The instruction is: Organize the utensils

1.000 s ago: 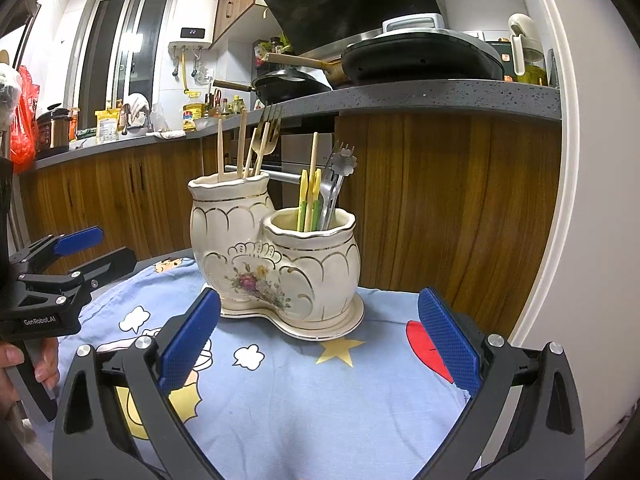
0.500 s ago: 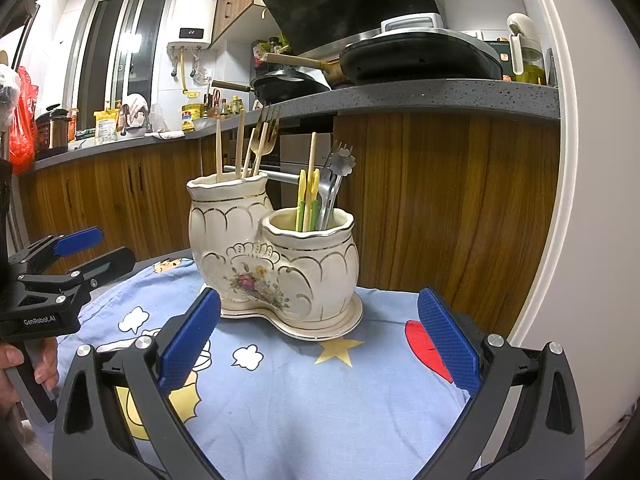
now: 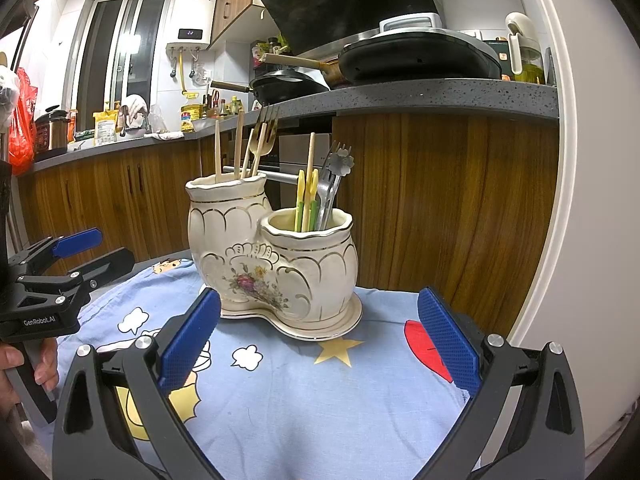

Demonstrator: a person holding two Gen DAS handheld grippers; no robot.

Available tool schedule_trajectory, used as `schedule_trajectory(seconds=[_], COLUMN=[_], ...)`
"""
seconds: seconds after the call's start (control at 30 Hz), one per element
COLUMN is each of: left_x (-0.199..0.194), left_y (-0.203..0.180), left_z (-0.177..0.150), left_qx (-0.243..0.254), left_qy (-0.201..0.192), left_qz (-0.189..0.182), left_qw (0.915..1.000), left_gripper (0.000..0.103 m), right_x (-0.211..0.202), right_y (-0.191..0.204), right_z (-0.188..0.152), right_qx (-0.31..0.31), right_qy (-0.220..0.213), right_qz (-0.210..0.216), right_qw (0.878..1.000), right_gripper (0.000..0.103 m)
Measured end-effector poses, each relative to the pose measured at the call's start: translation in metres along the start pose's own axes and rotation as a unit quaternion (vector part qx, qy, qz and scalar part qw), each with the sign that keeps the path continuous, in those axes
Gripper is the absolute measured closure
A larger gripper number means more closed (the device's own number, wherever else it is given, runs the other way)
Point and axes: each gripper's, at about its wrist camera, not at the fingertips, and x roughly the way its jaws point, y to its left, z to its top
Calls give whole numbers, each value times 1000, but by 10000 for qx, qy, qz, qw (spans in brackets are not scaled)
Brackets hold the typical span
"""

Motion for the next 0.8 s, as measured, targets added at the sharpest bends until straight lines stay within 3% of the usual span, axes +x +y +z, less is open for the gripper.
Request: schedule_trajectory(seconds=[0.8], left_x=[0], left_y=[0], left_z=[0], left_qx=[-5], left_qy=[-5], left_qz=[1], left_qw=[10000], left_gripper=[10], right_x=[-1], right_y=[0], right_z=[-1], right_qx=[6], right_qy=[-1], right_qz=[-4], right_qw=[10000], right_gripper=[6])
